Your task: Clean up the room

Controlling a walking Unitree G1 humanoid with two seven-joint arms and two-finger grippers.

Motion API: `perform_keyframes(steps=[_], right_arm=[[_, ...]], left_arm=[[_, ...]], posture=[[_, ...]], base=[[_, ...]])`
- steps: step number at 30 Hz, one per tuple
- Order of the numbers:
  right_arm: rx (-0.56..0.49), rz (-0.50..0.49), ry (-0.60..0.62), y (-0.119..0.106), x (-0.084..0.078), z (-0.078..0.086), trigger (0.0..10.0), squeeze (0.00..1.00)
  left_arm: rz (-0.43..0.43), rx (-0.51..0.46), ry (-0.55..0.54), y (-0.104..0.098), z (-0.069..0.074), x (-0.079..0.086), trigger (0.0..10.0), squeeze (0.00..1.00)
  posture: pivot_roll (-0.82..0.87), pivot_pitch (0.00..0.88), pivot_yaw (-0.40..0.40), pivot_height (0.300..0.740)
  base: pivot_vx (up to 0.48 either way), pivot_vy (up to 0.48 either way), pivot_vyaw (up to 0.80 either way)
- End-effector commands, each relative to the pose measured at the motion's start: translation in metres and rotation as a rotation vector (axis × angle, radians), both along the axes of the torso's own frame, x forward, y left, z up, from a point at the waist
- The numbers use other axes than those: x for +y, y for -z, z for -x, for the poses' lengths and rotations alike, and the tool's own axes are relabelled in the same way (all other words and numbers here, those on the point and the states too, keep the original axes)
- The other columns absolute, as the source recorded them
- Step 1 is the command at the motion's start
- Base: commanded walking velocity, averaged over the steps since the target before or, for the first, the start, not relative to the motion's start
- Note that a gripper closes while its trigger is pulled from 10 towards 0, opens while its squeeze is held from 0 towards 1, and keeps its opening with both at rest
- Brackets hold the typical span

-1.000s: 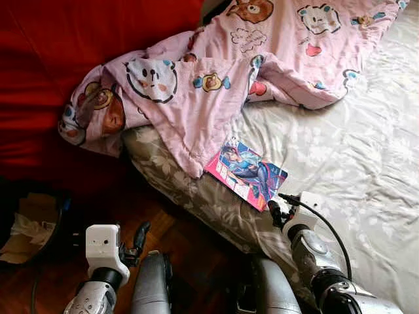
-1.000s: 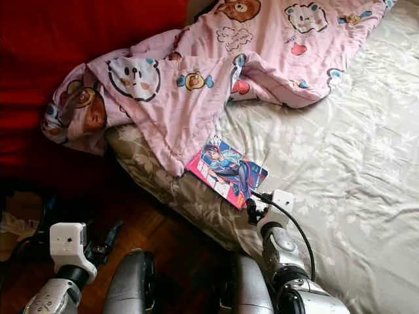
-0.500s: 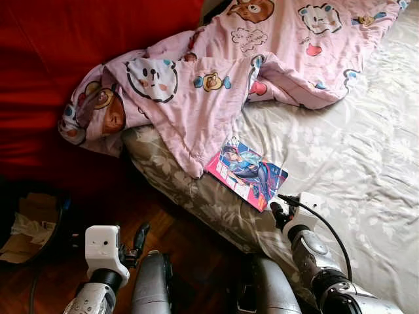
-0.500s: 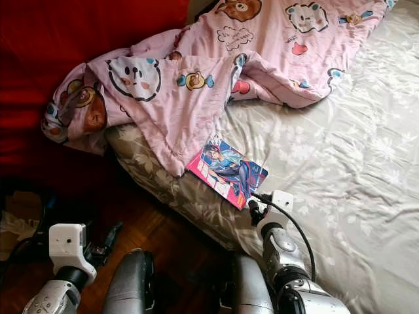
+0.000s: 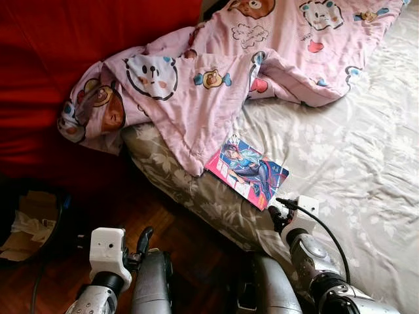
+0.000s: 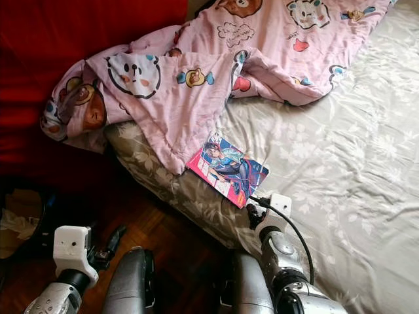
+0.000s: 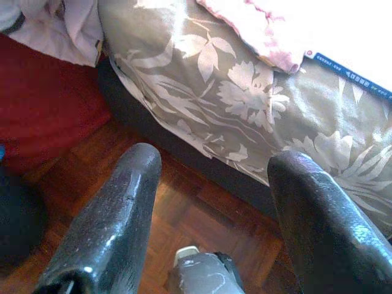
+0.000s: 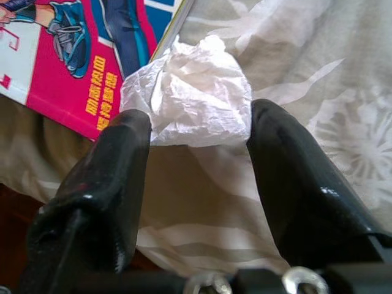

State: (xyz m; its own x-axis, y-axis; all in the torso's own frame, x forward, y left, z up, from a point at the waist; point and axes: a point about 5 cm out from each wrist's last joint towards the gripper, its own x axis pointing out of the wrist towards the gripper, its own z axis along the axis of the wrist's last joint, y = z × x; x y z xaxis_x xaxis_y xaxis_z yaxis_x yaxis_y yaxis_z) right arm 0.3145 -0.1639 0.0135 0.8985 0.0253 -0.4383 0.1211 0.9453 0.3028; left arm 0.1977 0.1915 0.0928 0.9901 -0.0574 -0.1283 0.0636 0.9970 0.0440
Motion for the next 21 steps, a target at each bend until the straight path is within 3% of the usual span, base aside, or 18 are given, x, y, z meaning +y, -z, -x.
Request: perform_keyframes(steps=[1, 2, 3, 21], right_arm=[[0.049, -0.030, 0.009, 0.012, 0.000, 0.010, 2.6, 0.00], [0.049, -0.030, 0.009, 0.012, 0.000, 0.010, 2.6, 0.00], [0.043, -0.037, 0.010, 0.011, 0.001, 0.010, 0.0, 0.00], [0.011, -0.079, 0.063, 0.008, -0.002, 0.008, 0.0, 0.00]], left_arm=[[-0.009, 0.048, 0.000, 0.007, 0.007, 0.001, 10.0, 0.00], [-0.009, 0.048, 0.000, 0.007, 0.007, 0.001, 10.0, 0.00], [-0.010, 0.048, 0.000, 0.007, 0.007, 0.001, 10.0, 0.00], [-0.015, 0.076, -0.031, 0.010, 0.022, 0.000, 10.0, 0.00]], posture=[[0.20, 0.365, -0.064, 0.627], [0.20, 0.365, -0.064, 0.627], [0.21, 0.366, -0.063, 0.627], [0.22, 0.392, -0.069, 0.627]], base=[[0.000, 0.000, 0.00], [0.000, 0.000, 0.00], [0.000, 0.000, 0.00], [0.000, 0.000, 0.00]])
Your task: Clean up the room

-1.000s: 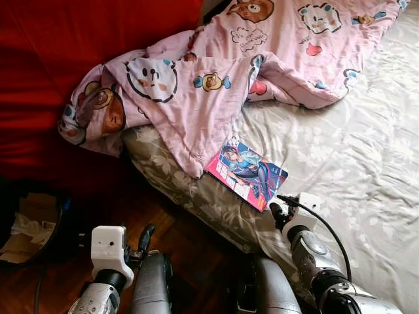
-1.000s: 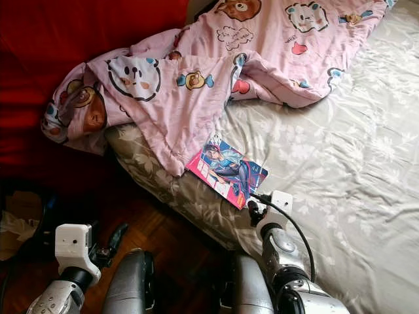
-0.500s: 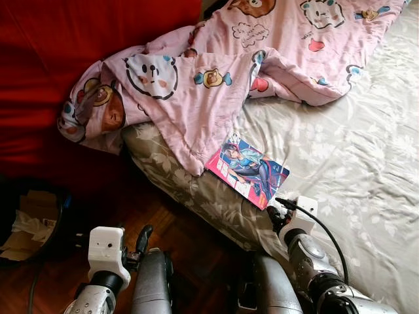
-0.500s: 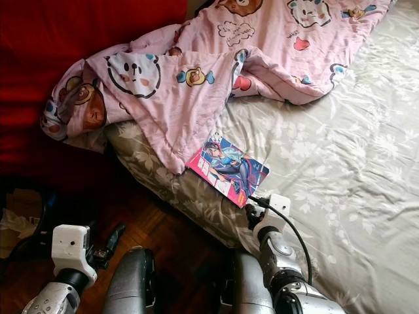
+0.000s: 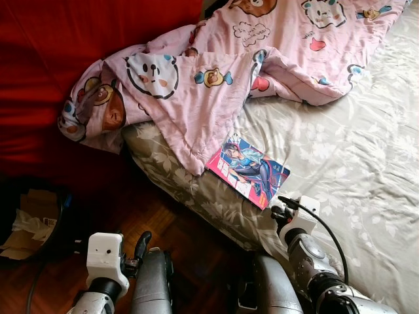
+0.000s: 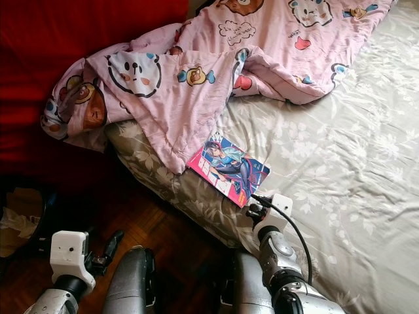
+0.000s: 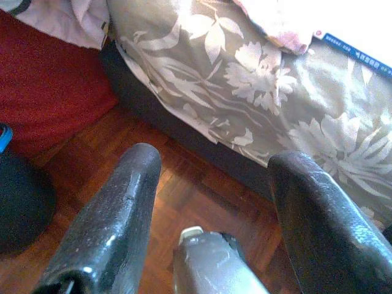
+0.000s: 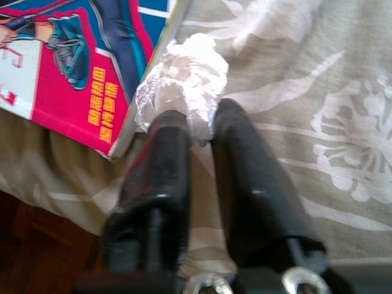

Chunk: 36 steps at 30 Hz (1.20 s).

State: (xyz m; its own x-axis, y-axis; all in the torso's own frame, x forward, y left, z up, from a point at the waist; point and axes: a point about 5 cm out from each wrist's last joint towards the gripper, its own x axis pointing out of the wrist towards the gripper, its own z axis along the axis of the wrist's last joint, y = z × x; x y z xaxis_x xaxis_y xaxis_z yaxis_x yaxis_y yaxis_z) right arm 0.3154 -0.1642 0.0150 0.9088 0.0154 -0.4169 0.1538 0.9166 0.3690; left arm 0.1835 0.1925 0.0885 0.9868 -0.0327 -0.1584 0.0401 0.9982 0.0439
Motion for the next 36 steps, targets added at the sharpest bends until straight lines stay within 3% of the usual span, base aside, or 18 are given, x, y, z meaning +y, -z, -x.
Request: perform_keyframes(steps=[1, 15, 19, 28, 32, 36], right_arm=[[0.032, -0.013, 0.019, 0.009, -0.002, 0.009, 0.0, 0.00], [0.008, -0.004, 0.040, 0.007, -0.006, 0.008, 0.0, 0.00], [-0.058, -0.003, 0.073, 0.001, -0.015, 0.005, 0.0, 0.00], [-0.106, 0.050, 0.131, 0.014, -0.044, 0.033, 0.0, 0.00], [-0.093, 0.074, 0.127, 0.026, -0.046, 0.049, 0.0, 0.00], [-0.014, 0.101, 0.131, 0.047, -0.047, 0.078, 0.0, 0.00]], left_arm=[[-0.014, 0.047, -0.006, 0.006, 0.008, -0.001, 10.0, 0.00], [-0.031, 0.058, -0.010, 0.010, 0.003, 0.002, 10.0, 0.00], [-0.031, 0.110, -0.085, 0.032, 0.000, 0.011, 10.0, 0.00], [-0.031, 0.137, -0.102, 0.055, -0.023, 0.018, 10.0, 0.00], [-0.033, 0.171, -0.117, 0.071, -0.028, 0.022, 10.0, 0.00], [-0.013, 0.238, -0.148, 0.093, -0.032, 0.024, 10.0, 0.00]], posture=[[0.22, 0.392, -0.069, 0.627], [0.21, 0.381, -0.063, 0.627], [0.15, 0.316, -0.074, 0.627], [0.11, 0.188, -0.082, 0.627], [0.08, 0.126, -0.084, 0.627], [0.04, 0.039, -0.080, 0.627]], base=[[0.000, 0.000, 0.00], [0.000, 0.000, 0.00], [0.000, 0.000, 0.00], [0.000, 0.000, 0.00], [0.000, 0.000, 0.00], [0.000, 0.000, 0.00]])
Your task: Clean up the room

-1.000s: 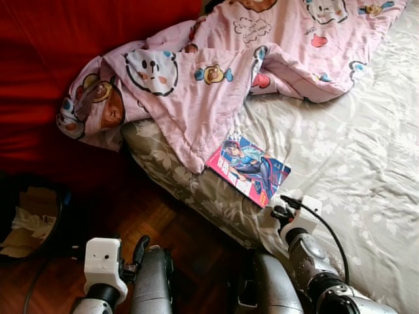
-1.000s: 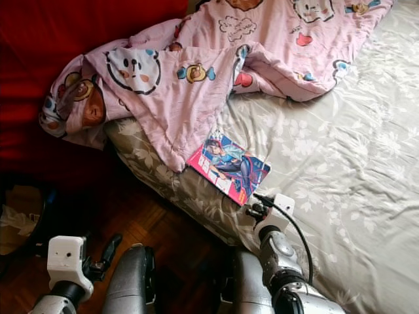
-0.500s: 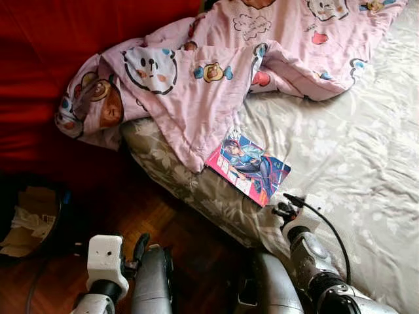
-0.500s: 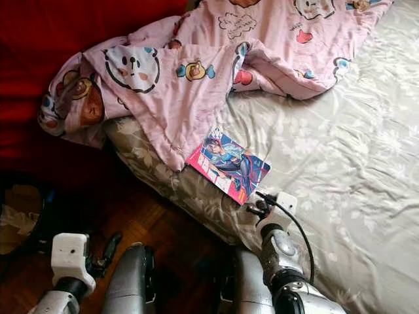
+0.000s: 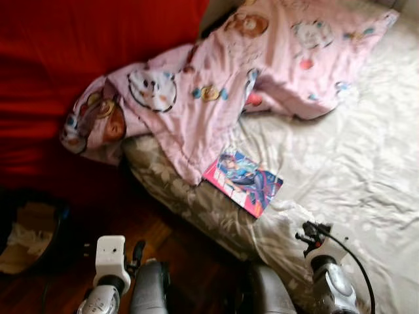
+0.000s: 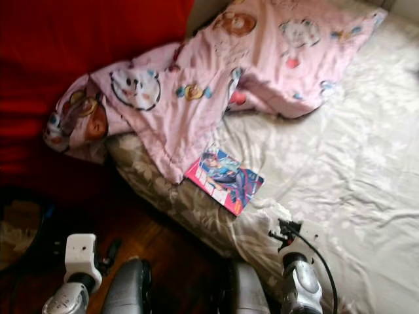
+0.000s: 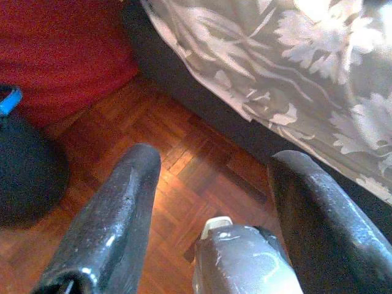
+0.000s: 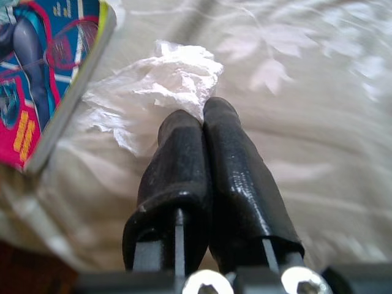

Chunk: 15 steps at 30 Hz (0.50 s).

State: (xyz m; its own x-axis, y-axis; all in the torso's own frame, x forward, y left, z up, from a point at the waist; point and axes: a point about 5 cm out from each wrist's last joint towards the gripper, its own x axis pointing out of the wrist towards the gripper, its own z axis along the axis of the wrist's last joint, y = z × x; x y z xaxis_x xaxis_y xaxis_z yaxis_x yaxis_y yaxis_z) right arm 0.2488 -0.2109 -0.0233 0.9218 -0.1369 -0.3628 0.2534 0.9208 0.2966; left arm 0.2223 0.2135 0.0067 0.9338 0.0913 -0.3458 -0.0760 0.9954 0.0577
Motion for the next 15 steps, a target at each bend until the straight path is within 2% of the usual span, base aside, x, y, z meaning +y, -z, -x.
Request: perform_keyframes(steps=[1, 7, 8, 15], right_arm=[[0.053, 0.010, 0.007, 0.011, 0.000, 0.014, 0.0, 0.00], [0.121, 0.019, 0.012, 0.020, -0.002, 0.025, 0.0, 0.00], [0.168, 0.020, 0.004, 0.025, 0.000, 0.028, 10.0, 0.00], [0.291, 0.048, -0.027, 0.034, 0.003, 0.034, 10.0, 0.00]], left_arm=[[-0.002, 0.058, -0.022, 0.015, 0.006, 0.003, 10.0, 0.00], [0.006, 0.110, -0.032, 0.029, 0.001, 0.002, 10.0, 0.00], [0.015, 0.144, -0.048, 0.035, 0.000, 0.003, 10.0, 0.00], [0.029, 0.244, -0.074, 0.052, 0.003, 0.005, 10.0, 0.00]], posture=[[0.03, 0.013, -0.080, 0.627], [0.03, 0.000, -0.082, 0.627], [0.02, 0.000, -0.083, 0.627], [0.01, 0.000, -0.076, 0.627]], base=[[0.000, 0.000, 0.00], [0.000, 0.000, 0.00], [0.000, 0.000, 0.00], [0.000, 0.000, 0.00]])
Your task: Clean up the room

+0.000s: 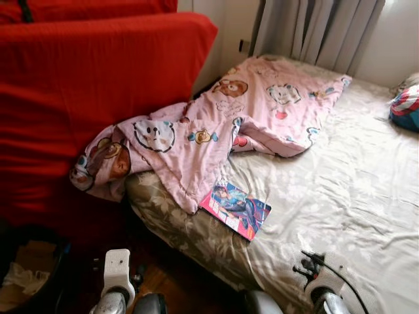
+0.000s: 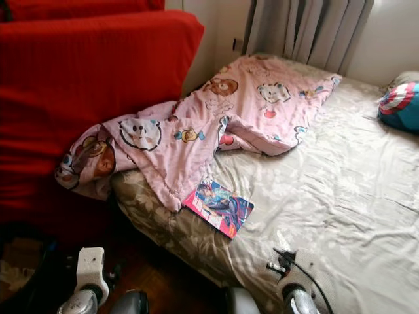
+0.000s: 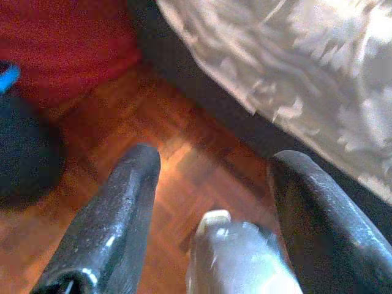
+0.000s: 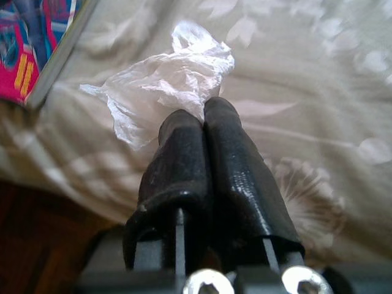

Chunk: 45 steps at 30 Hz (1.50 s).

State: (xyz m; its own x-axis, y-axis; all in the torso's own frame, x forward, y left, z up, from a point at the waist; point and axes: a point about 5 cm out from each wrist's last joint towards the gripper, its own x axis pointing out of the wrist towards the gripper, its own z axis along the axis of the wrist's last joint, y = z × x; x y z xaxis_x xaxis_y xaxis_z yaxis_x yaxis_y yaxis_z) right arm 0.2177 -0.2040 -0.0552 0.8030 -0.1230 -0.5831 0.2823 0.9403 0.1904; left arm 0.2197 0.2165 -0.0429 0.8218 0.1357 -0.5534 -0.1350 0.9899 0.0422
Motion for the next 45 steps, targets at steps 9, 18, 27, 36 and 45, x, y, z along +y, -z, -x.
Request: perform_keyframes(steps=[9, 18, 27, 36, 45], right_arm=[[0.178, 0.025, -0.072, 0.017, -0.003, 0.024, 10.0, 0.00], [0.235, 0.034, -0.089, 0.022, -0.004, 0.031, 10.0, 0.00], [0.266, 0.061, -0.080, 0.022, -0.006, 0.031, 10.0, 0.00], [0.302, 0.062, -0.096, 0.031, 0.000, 0.049, 10.0, 0.00], [0.348, 0.065, -0.195, 0.038, 0.015, 0.059, 10.0, 0.00]], left_arm=[[0.012, 0.148, -0.042, 0.020, 0.016, 0.000, 10.0, 0.00], [0.031, 0.212, -0.041, 0.026, 0.019, -0.007, 10.0, 0.00], [0.043, 0.267, -0.062, 0.032, 0.028, -0.005, 10.0, 0.00], [0.048, 0.297, -0.051, 0.039, 0.041, -0.009, 10.0, 0.00], [0.042, 0.288, -0.052, 0.039, 0.042, -0.009, 10.0, 0.00]], posture=[[0.04, 0.000, -0.103, 0.652], [-0.02, 0.000, -0.082, 0.702], [-0.01, 0.000, -0.093, 0.740], [-0.01, 0.000, -0.084, 0.740], [0.01, 0.000, -0.078, 0.740]], base=[[0.000, 0.000, 0.00], [0.000, 0.000, 0.00], [0.000, 0.000, 0.00], [0.000, 0.000, 0.00], [0.000, 0.000, 0.00]])
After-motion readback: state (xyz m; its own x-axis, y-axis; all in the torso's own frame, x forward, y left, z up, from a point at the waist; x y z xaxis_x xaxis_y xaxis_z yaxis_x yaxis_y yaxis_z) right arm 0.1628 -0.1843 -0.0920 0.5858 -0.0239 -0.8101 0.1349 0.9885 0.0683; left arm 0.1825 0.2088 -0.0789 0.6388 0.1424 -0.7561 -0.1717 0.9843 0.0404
